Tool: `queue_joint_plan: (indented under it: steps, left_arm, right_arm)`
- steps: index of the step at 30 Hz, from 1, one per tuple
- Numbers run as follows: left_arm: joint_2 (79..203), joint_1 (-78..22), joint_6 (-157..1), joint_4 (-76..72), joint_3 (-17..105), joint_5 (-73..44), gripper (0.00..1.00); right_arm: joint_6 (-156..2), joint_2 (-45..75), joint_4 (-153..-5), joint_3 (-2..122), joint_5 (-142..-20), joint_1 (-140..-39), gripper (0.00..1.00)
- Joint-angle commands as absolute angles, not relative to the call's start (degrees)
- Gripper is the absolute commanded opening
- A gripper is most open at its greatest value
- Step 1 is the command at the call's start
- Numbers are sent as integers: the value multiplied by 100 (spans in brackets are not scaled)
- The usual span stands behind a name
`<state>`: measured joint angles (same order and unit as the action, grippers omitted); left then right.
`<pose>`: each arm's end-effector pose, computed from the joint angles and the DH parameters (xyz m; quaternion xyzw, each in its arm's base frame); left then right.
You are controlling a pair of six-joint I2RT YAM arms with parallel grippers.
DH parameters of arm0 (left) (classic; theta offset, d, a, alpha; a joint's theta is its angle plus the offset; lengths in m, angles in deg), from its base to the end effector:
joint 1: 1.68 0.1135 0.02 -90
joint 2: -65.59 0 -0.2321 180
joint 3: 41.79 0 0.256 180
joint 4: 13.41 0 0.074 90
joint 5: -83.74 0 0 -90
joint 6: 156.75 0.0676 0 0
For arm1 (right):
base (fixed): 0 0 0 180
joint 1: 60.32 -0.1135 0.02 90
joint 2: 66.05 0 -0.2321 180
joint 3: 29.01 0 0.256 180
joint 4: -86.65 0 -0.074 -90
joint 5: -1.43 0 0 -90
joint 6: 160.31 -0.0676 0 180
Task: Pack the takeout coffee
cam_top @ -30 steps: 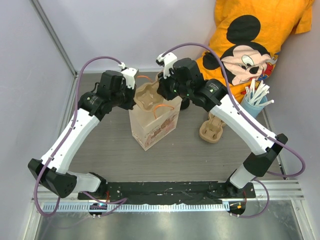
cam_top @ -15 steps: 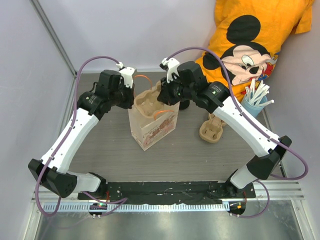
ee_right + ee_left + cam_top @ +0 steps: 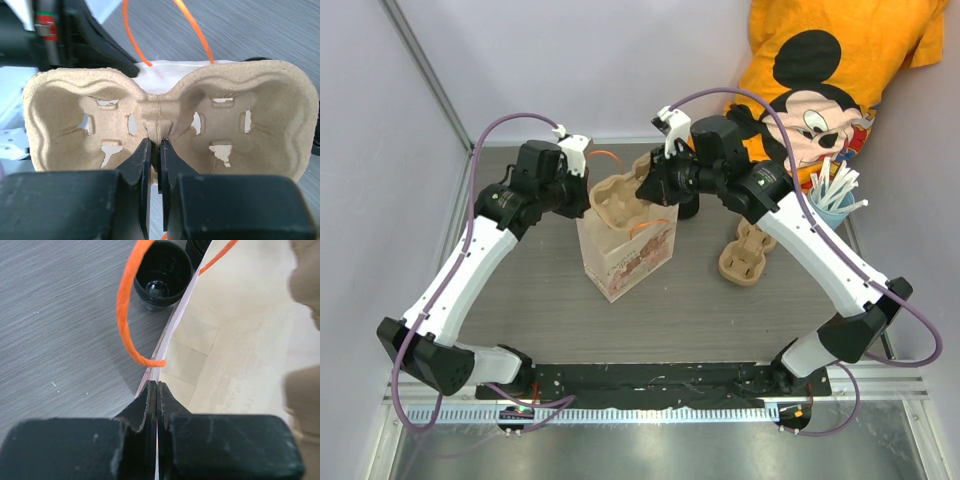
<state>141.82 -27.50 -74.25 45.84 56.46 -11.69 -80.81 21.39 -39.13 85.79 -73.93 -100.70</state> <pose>0.2804 -0.1428 0.3494 0.1632 0.8801 -0.1679 0.4131 0.2642 0.2471 0.4000 -0.2823 0.7993 0.3211 0.4223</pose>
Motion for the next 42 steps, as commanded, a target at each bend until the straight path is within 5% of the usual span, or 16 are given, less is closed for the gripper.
queue_joint_plan:
  steps: [1, 27, 42]
  left_arm:
    - [14100, -2690, -7518, 4268, 5631, -1189, 0]
    - [14135, -2655, -7545, 4233, 5649, -1347, 0]
    - [14118, -2664, -7527, 4260, 5657, -1487, 0]
  right_arm:
    - [-8481, 1780, -4411, 8404, -6530, -9952, 1]
    - [-8754, 2140, -4842, 7779, -5974, -9776, 1]
    - [-8394, 2201, -4508, 7814, -7063, -9776, 1]
